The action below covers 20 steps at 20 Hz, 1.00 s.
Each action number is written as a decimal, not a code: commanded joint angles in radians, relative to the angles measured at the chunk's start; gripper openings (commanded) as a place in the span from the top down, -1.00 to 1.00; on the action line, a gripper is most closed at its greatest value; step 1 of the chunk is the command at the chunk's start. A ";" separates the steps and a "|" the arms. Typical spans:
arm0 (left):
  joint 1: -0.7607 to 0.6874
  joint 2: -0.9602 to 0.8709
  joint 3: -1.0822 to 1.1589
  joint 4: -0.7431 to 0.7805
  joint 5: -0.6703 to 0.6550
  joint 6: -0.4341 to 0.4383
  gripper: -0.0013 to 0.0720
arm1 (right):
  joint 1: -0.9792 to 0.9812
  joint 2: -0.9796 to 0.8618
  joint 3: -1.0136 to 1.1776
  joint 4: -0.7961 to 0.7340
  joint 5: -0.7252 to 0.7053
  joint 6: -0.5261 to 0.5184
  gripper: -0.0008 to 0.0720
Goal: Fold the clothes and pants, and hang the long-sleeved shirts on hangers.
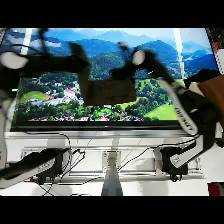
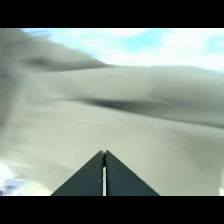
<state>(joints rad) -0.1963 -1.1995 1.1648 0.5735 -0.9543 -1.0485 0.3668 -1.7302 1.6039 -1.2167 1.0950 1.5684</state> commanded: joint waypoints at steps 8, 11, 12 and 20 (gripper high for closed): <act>-0.531 -0.396 0.075 -0.277 0.531 0.028 -0.97 | -0.615 0.143 -0.127 -0.034 0.204 -0.202 0.04; -0.483 -0.367 0.075 -0.253 0.500 0.047 -0.97 | -0.668 0.136 -0.318 0.127 0.177 -0.275 -0.67; -0.458 -0.352 0.075 -0.231 0.476 0.047 -0.97 | -0.667 0.135 -0.388 0.214 0.158 -0.323 -0.67; -0.221 -0.187 0.075 0.033 0.275 0.046 -0.97 | -0.370 -0.013 -0.581 0.766 -0.067 -0.436 -0.75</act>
<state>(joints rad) -0.4938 -1.4429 1.2388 0.5354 -0.6086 -1.0035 -0.1169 -1.6836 1.0595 -0.6518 1.1164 1.1614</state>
